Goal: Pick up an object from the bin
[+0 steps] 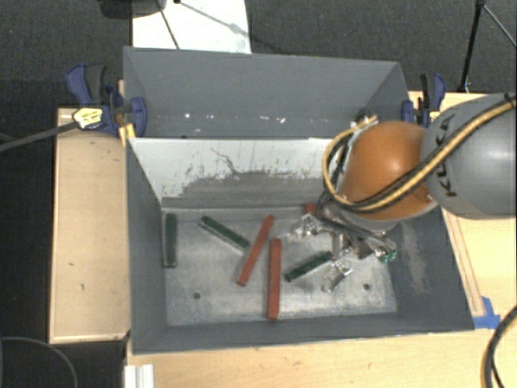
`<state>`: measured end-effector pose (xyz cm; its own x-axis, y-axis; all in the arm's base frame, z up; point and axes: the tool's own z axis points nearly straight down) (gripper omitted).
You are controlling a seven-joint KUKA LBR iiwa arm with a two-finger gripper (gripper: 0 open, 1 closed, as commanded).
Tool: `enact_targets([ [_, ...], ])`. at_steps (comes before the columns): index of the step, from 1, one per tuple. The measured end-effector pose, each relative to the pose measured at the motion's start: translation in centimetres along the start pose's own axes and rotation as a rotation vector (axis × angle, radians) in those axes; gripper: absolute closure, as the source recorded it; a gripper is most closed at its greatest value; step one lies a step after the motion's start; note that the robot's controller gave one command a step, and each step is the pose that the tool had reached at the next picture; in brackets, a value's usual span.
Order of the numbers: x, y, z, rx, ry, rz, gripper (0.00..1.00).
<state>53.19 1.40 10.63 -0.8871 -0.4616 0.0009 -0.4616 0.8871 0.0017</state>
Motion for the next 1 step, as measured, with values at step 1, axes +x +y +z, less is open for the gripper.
enact_targets([
  [1,0.10,0.51,-1.51,0.003,-0.006,-0.038,0.00],
])
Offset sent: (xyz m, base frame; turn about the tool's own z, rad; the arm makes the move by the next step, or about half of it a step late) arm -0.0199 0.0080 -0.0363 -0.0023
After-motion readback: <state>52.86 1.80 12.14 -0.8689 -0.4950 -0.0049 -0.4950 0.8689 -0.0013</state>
